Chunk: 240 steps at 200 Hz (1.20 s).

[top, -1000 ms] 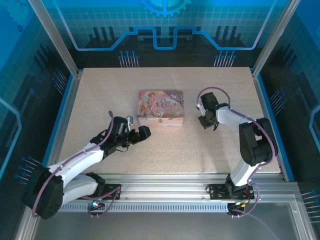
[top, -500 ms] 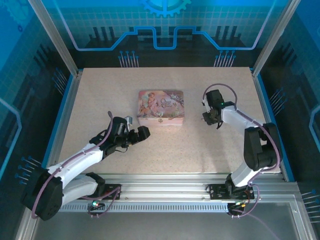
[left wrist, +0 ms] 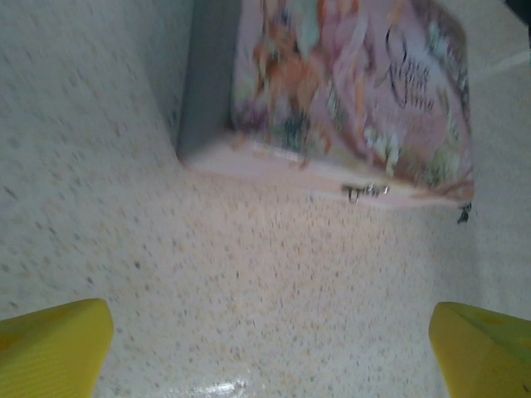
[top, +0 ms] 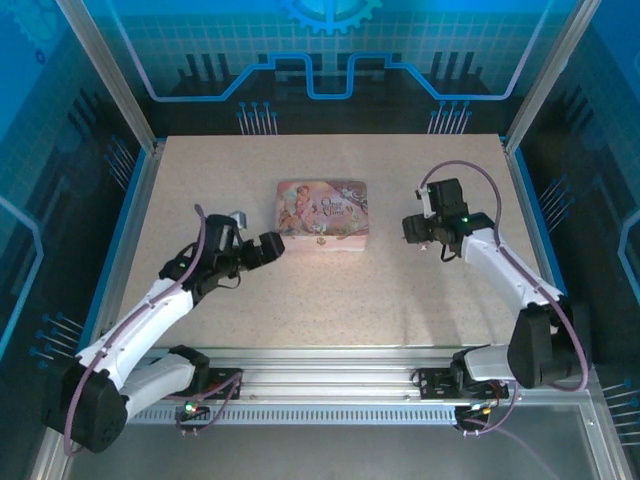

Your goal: Unlock the padlock with the key

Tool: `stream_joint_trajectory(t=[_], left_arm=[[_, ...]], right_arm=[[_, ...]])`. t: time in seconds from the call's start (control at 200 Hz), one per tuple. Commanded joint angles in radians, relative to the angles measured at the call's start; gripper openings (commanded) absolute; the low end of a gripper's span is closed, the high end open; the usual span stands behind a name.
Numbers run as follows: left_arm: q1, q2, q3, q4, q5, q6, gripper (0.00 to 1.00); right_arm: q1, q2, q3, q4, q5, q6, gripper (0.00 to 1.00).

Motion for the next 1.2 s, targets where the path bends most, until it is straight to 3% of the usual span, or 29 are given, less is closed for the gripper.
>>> stream_joint_trajectory(t=[0.0,0.165,0.26,0.345,0.47,0.615,0.74,0.83,0.881,0.936,1.071,1.096,1.141,1.196], left_arm=[[0.048,-0.025,0.073,-0.112,-0.063,0.110,0.99],[0.108,-0.034,0.123,-0.113,-0.192,0.246,0.99],[0.128,-0.058,0.080,-0.006,-0.292,0.375,0.99],[0.179,-0.061,0.032,0.085,-0.363,0.435,0.99],[0.263,-0.054,-0.083,0.284,-0.355,0.499,0.99],[0.327,0.046,-0.258,0.633,-0.314,0.513,0.99],[0.332,0.218,-0.290,0.810,-0.275,0.529,0.99],[0.332,0.317,-0.361,1.073,-0.274,0.523,0.99],[0.332,0.328,-0.342,1.055,-0.250,0.548,0.99],[0.332,0.357,-0.356,1.131,-0.223,0.581,0.99],[0.332,0.584,-0.501,1.666,-0.219,0.607,0.99],[0.330,0.574,-0.504,1.645,-0.210,0.611,0.99],[0.329,0.511,-0.463,1.460,-0.214,0.598,0.99],[0.329,0.528,-0.395,1.370,-0.239,0.599,0.99]], right_arm=[[-0.001,-0.049,-0.037,0.039,-0.019,0.055,1.00],[-0.006,-0.070,-0.053,0.102,0.104,0.127,1.00],[-0.010,-0.055,-0.057,0.155,0.299,0.231,1.00],[-0.011,-0.076,-0.142,0.320,0.356,0.211,1.00],[-0.011,-0.102,-0.353,0.729,0.317,0.048,1.00],[-0.026,-0.011,-0.383,0.832,0.358,0.036,1.00],[-0.036,0.051,-0.438,0.985,0.321,-0.012,1.00],[-0.057,0.099,-0.493,1.096,0.269,-0.009,1.00],[-0.064,0.124,-0.530,1.199,0.251,-0.019,1.00],[-0.071,0.113,-0.530,1.172,0.206,-0.013,1.00],[-0.098,0.116,-0.574,1.249,0.058,-0.042,1.00],[-0.105,0.128,-0.581,1.269,0.027,-0.044,1.00],[-0.119,0.193,-0.592,1.382,0.029,-0.046,1.00],[-0.136,0.161,-0.560,1.244,0.012,-0.011,1.00]])
